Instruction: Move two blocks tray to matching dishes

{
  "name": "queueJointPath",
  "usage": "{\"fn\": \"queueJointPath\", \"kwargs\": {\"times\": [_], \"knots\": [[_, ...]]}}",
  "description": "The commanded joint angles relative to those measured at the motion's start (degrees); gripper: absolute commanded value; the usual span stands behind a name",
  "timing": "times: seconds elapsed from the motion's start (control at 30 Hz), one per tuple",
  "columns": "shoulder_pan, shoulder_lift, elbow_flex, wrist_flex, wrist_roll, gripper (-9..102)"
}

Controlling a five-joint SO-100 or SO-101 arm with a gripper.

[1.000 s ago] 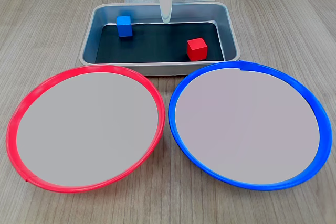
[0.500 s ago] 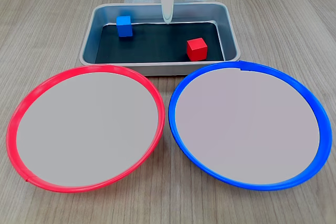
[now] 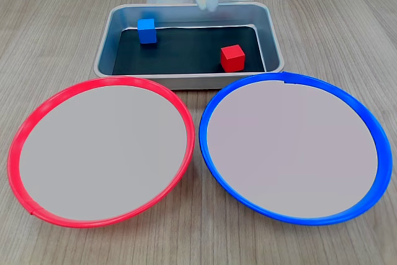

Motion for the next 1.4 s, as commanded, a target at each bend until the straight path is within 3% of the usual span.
{"fn": "queueJointPath", "kwargs": {"times": [0.0, 0.27, 0.67, 0.93, 1.07, 1.17, 1.3, 1.37], "knots": [[-2.46, -10.72, -6.86, -0.35, 2.37, 22], [-7.12, -29.62, -17.58, -2.99, 6.68, 22], [-7.03, -39.81, -19.6, -5.8, 3.6, 17], [-5.8, -41.48, -20.65, -6.33, 0.09, 0], [-1.41, -37.18, -29.97, 3.16, -2.46, 0], [5.01, -36.47, -39.02, 5.54, -5.8, 0], [14.15, -43.24, -50.19, -0.09, -12.83, 0], [17.93, -51.59, -54.93, -8.96, -16.61, 0]]}}
